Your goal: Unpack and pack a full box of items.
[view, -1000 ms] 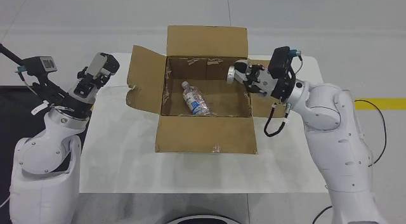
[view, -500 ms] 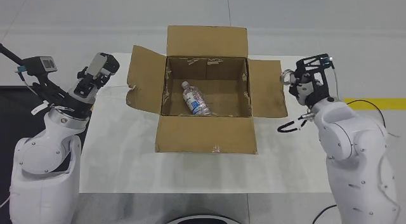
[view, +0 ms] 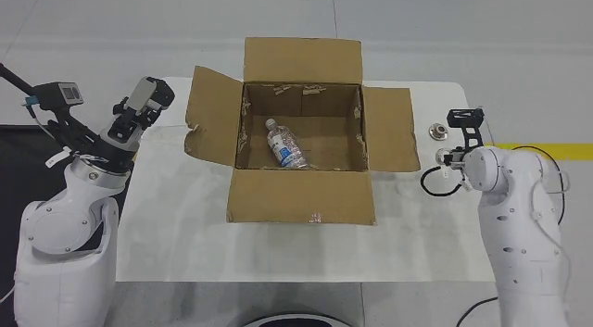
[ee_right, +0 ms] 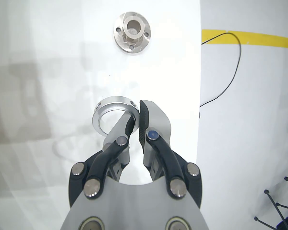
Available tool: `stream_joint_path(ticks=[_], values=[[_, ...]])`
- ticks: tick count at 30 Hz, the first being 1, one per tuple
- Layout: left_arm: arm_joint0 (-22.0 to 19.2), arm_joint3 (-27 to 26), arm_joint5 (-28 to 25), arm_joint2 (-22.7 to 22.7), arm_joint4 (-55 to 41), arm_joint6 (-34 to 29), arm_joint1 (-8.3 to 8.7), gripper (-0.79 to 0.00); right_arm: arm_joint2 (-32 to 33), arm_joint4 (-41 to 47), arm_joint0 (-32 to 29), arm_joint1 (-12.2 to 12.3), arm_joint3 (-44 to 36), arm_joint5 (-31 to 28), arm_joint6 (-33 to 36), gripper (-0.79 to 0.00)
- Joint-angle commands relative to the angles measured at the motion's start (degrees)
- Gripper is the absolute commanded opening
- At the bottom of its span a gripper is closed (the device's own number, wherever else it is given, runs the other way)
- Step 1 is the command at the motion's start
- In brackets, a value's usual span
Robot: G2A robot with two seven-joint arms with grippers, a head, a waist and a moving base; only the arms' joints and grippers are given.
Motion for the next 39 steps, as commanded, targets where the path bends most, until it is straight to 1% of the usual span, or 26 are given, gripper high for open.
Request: stream_joint_path(ticks=[1, 5, 7, 8, 14, 17, 26, 29, 30, 32, 36, 39], values=[[0.0, 0.0, 0.0, 0.0, 0.0, 0.0, 0.0, 0.0, -1.03, -0.13, 1.96, -0.2, 4.65, 0.35, -1.01, -0.785], [0.0, 0.0, 0.0, 0.0, 0.0, 0.0, 0.0, 0.0, -2.25, -0.96, 4.96, -0.55, 10.15, 2.97, -2.52, -0.785], [0.0, 0.0, 0.0, 0.0, 0.0, 0.0, 0.0, 0.0, -2.67, -1.03, 5.93, -0.7, 11.97, 3.92, -3.03, -0.785], [0.0, 0.0, 0.0, 0.0, 0.0, 0.0, 0.0, 0.0, -3.2, -2.42, 6.53, -0.72, 13.13, 4.6, -2.61, -0.785], [0.0, 0.0, 0.0, 0.0, 0.0, 0.0, 0.0, 0.0, -5.16, -2.63, 9.63, -1.4, 18.95, 7.4, -4.27, -0.785], [0.0, 0.0, 0.0, 0.0, 0.0, 0.0, 0.0, 0.0, -5.87, -2.55, 10.64, -1.69, 20.66, 8.37, -5.07, -0.785], [0.0, 0.0, 0.0, 0.0, 0.0, 0.0, 0.0, 0.0, -6.37, -2.01, 12.27, -2.04, 23.5, 8.78, -6.48, -0.785], [0.0, 0.0, 0.0, 0.0, 0.0, 0.0, 0.0, 0.0, -6.57, -1.98, 12.46, -2.14, 23.77, 8.95, -6.56, -0.628], [0.0, 0.0, 0.0, 0.0, 0.0, 0.0, 0.0, 0.0, -6.62, -1.98, 12.51, -2.16, 23.82, 8.98, -6.57, -0.588], [0.0, 0.0, 0.0, 0.0, 0.0, 0.0, 0.0, 0.0, -6.72, -2.02, 12.55, -2.2, 23.81, 9.0, -6.64, -0.533], [0.0, 0.0, 0.0, 0.0, 0.0, 0.0, 0.0, 0.0, -6.8, -2.37, 12.58, -2.22, 23.4, 9.05, -6.17, -0.514], [0.0, 0.0, 0.0, 0.0, 0.0, 0.0, 0.0, 0.0, -6.49, -3.0, 12.5, -2.11, 22.35, 9.25, -5.96, -0.477]])
